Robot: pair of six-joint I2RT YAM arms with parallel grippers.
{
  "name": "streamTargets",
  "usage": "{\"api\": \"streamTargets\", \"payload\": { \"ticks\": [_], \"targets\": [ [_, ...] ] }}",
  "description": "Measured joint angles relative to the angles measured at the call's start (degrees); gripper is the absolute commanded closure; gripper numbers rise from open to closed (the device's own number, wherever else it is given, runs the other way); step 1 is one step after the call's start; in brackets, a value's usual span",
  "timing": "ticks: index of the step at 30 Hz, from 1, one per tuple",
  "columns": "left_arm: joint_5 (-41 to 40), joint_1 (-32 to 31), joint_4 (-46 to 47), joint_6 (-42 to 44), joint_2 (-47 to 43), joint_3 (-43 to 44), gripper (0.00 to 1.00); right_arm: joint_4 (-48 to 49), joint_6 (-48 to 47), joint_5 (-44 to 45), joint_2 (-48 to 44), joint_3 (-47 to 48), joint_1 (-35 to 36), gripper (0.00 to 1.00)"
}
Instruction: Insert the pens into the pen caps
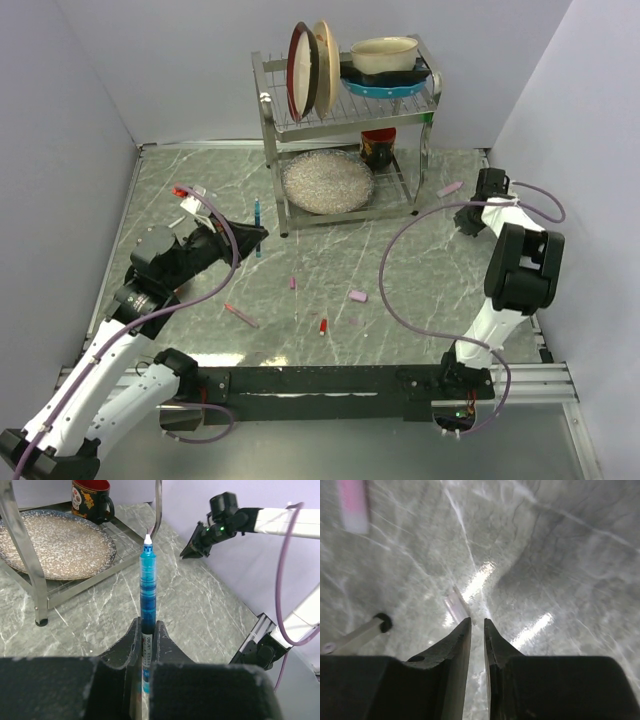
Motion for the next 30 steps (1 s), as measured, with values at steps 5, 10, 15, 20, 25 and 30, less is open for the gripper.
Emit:
{"api": "streamTargets", "payload": {
  "ticks": [5,10,15,20,25,30],
  "targets": [
    [-0.57,0.0,0.0,0.24,0.02,0.0,0.99,-0.28,-1.7,-2.49,4.61,1.25,-0.26,0.77],
    [-0.55,0.0,0.0,0.26,0.02,0.0,0.99,-0.15,-4.09,-5.05,7.43,4.48,-0.46,0.76],
    [-0.55,-0.02,0.0,0.28,0.0,0.0,0.99,-0.31,-6.78,-6.58,10.05,7.61,-0.48,0.76],
    [-0.57,-0.02,0.0,0.31,0.0,0.0,0.99,-0.22,-9.75,-9.94,12.57,9.55,-0.48,0.74],
    [-0.59,0.0,0.0,0.28,0.0,0.0,0.99,1.18,-12.39,-14.51,12.59,9.09,-0.26,0.73],
    [-0.57,-0.02,0.0,0.28,0.0,-0.02,0.99,1.99,-15.54,-15.76,12.46,8.5,1.33,0.72]
  ]
}}
